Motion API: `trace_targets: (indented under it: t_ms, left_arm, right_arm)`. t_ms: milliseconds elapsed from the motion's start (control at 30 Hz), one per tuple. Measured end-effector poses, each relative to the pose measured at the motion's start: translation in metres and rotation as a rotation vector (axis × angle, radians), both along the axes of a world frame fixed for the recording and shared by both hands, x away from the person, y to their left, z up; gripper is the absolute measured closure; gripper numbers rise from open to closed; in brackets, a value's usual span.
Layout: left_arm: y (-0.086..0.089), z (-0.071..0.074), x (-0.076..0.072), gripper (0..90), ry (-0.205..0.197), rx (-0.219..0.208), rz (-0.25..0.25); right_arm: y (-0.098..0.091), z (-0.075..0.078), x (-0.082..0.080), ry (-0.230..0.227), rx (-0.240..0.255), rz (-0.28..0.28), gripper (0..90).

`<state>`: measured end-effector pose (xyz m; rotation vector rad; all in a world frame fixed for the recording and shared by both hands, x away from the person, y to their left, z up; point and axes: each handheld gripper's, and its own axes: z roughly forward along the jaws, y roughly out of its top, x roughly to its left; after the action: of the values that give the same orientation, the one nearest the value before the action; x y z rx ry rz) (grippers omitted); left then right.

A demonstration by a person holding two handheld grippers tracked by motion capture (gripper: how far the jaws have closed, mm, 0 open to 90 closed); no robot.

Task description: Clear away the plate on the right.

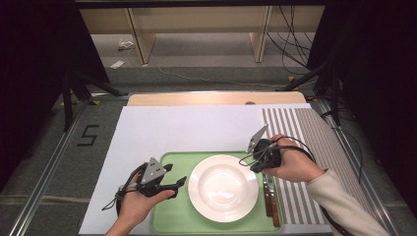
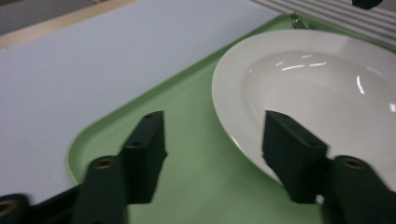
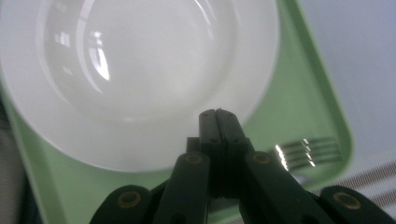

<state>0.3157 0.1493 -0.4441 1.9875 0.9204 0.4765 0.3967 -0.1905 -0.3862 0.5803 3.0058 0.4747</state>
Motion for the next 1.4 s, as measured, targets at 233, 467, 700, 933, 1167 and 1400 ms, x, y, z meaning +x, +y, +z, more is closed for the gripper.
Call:
trace_targets:
  t_ms: [233, 467, 700, 933, 1167, 1400]
  left_arm:
    - [-0.007, -0.015, 0.014, 79.9, 0.116, 0.074, -0.022]
    - [-0.012, -0.023, 0.016, 89.5, 0.177, 0.119, -0.053]
    - [-0.018, -0.025, 0.018, 89.6, 0.187, 0.139, -0.077]
    - [-0.021, -0.026, 0.019, 89.7, 0.191, 0.151, -0.089]
    - [-0.02, -0.026, 0.02, 89.6, 0.197, 0.152, -0.089]
    - [-0.019, -0.026, 0.021, 89.6, 0.193, 0.156, -0.084]
  right_arm:
    - [-0.014, -0.026, 0.012, -0.01, -0.047, -0.071, 90.0]
    - [-0.014, -0.036, 0.008, -0.019, -0.092, -0.069, 90.0]
    - [-0.007, -0.045, -0.005, 0.007, -0.137, -0.017, 90.0]
    - [-0.003, -0.049, -0.012, 0.033, -0.18, 0.007, 90.0]
    - [0.0, -0.051, -0.018, 0.04, -0.206, 0.026, 90.0]
    - [0.004, -0.051, -0.018, 0.026, -0.209, 0.047, 90.0]
